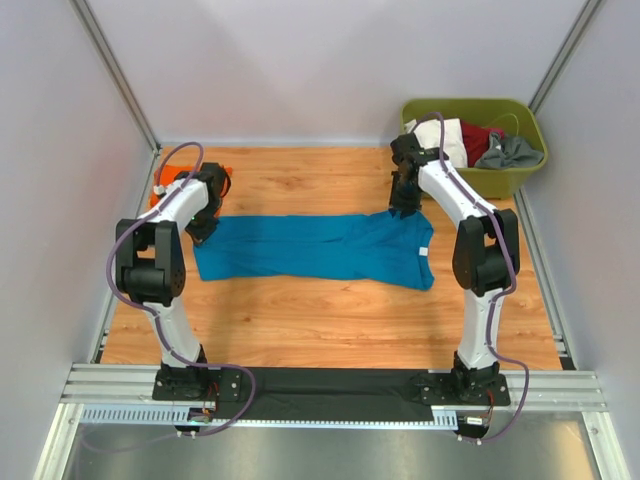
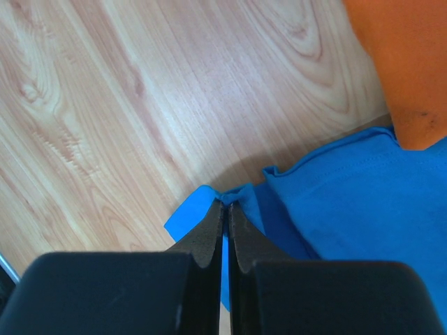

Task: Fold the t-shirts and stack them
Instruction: Fold the tshirt

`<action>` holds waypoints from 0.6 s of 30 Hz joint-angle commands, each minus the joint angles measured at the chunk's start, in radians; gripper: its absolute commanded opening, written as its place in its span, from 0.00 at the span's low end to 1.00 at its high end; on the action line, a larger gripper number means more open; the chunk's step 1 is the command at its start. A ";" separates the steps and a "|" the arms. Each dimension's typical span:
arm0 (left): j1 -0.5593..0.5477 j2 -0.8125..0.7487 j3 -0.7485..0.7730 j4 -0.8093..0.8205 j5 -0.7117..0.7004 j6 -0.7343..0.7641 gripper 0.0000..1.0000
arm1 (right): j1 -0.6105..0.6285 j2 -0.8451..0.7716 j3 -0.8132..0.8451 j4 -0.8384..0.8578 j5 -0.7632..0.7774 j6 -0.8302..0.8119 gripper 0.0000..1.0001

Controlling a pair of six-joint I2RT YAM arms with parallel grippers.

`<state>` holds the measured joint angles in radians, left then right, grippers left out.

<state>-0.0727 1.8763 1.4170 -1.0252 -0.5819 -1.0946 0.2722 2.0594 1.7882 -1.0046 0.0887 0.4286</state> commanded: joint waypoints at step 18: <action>-0.001 -0.360 -0.165 0.053 0.347 0.323 0.89 | -0.011 -0.425 -0.388 -0.046 -0.052 -0.031 0.78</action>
<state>-0.0727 1.5665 1.3060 -0.9493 -0.4049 -0.8272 0.2707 1.7111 1.5150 -1.0382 0.0322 0.3897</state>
